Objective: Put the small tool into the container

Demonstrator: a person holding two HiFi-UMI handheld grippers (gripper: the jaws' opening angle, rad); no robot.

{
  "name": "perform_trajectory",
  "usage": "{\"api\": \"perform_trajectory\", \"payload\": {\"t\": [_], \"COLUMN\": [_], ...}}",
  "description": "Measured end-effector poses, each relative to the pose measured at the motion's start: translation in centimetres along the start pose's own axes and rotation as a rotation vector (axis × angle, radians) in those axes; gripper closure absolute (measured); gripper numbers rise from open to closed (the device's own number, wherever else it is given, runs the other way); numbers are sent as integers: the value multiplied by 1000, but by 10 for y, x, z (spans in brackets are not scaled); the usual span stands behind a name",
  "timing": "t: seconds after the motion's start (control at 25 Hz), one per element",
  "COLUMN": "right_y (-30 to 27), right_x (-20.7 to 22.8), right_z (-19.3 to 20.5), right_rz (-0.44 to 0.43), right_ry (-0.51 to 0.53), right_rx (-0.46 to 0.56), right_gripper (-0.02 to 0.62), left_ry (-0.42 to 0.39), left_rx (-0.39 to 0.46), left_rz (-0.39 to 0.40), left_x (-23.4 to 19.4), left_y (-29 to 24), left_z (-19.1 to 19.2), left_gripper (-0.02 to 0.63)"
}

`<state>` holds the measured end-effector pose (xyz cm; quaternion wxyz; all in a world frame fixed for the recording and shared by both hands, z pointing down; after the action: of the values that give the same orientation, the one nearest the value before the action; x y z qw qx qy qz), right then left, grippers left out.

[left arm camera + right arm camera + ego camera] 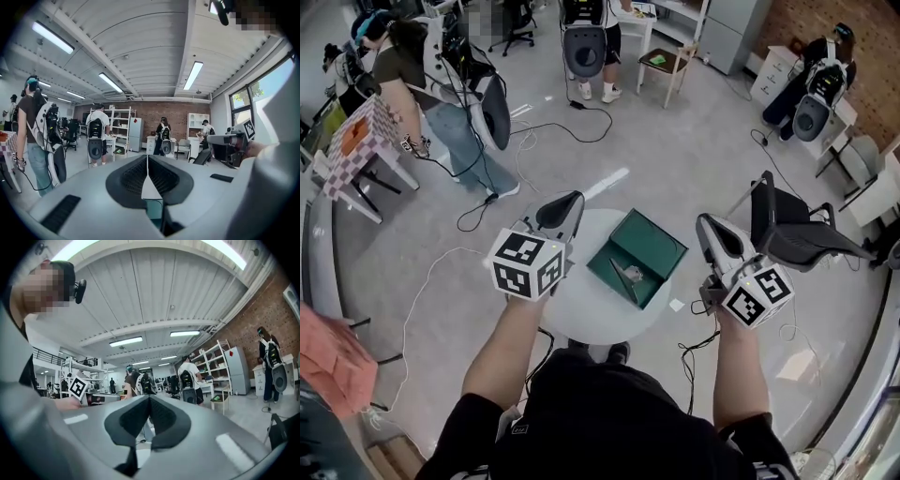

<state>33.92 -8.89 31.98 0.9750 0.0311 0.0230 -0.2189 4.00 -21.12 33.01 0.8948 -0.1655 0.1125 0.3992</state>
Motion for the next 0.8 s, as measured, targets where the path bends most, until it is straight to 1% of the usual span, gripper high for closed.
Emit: {"api": "perform_trajectory", "payload": {"t": [0.08,0.2,0.4,0.6,0.8], "right_y": [3,6,10,12,14], "right_x": [-6,-15,-23,-33,-27], "right_z": [-20,-41,-59,-57,-44], "right_rz": [16,53,118,150,184], "right_ry": [42,91,114,134,117], "right_rx": [50,96,150,134,105], "right_gripper": [586,586,586,586,588], "left_ry": [-21,-54,-79,-67,-54], "left_rx": [8,24,72,92,85], "left_rz": [2,9,9,1,2], "left_x": [4,6,1,-11,-18], "left_y": [4,9,24,36,27], "left_z": [-4,-11,-28,-32,-29], "left_gripper": [592,591,591,591,592]}}
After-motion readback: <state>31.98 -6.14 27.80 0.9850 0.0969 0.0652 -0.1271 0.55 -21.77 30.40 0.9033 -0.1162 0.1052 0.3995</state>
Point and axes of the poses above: the fingertips, and each gripper's own axes: y backward along the fingers, x to its right, z out of its underside, the point moved 9 cm from there along y, backward along the fingers, and after that the axes turned 15 degrees about y, right-handed, at the moved point
